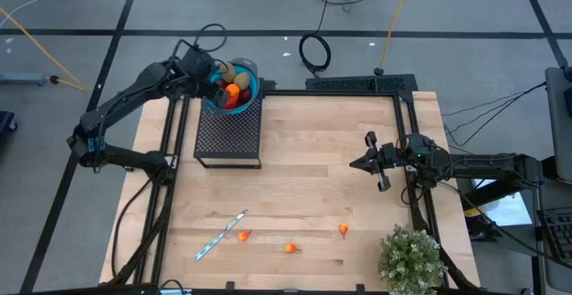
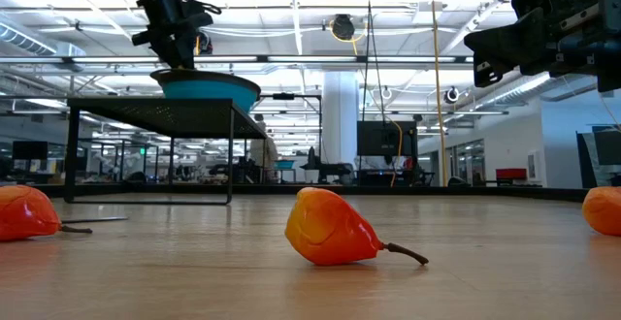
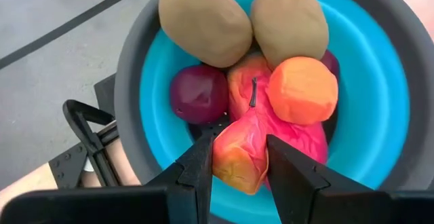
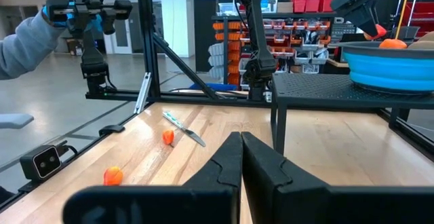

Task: Pick & Place Fruit
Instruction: Put the top left peach into the blue strainer bowl on the shelf, then put the bottom left peach into the blue strainer bowl on the shelf

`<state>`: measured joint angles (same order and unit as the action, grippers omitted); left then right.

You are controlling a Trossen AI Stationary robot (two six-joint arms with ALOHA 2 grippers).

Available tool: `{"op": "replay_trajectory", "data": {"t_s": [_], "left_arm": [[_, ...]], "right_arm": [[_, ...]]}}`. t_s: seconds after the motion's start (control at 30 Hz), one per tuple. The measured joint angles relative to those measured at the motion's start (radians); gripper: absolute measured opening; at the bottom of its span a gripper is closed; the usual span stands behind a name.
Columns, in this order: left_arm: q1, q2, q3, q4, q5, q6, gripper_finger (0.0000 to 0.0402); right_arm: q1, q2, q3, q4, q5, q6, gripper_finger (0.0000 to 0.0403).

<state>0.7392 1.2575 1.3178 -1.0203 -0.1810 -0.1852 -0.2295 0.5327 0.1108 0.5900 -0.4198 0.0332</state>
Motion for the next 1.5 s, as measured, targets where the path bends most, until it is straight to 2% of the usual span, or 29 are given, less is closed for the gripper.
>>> {"op": "replay_trajectory", "data": {"t_s": [0.17,0.57,0.8,0.97,1.13,1.4,1.5], "left_arm": [[0.0,0.0,0.0,0.0,0.001,0.0,0.0124],[0.0,0.0,0.0,0.0,-0.002,0.03,0.0212],[-0.031,-0.071,0.0,0.0,0.055,0.006,0.0223],[-0.158,-0.143,0.0,0.0,0.061,-0.015,0.0223],[-0.341,-0.185,0.0,0.0,0.084,-0.061,0.0223],[-0.671,-0.158,0.0,0.0,0.069,-0.087,0.0223],[-0.785,-0.123,0.0,0.0,0.034,-0.109,0.0223]], "right_arm": [[0.0,0.0,0.0,0.0,0.0,0.0,0.0],[0.0,0.0,0.0,0.0,0.0,0.01,0.0],[0.0,0.0,0.0,0.001,0.0,0.009,0.0],[0.0,0.0,0.0,0.001,0.0,0.008,0.0],[0.0,0.0,0.0,0.0,0.0,0.008,0.0],[0.0,0.0,0.0,0.0,0.0,0.008,0.0],[0.0,0.0,0.0,0.0,0.0,0.008,0.0]]}}
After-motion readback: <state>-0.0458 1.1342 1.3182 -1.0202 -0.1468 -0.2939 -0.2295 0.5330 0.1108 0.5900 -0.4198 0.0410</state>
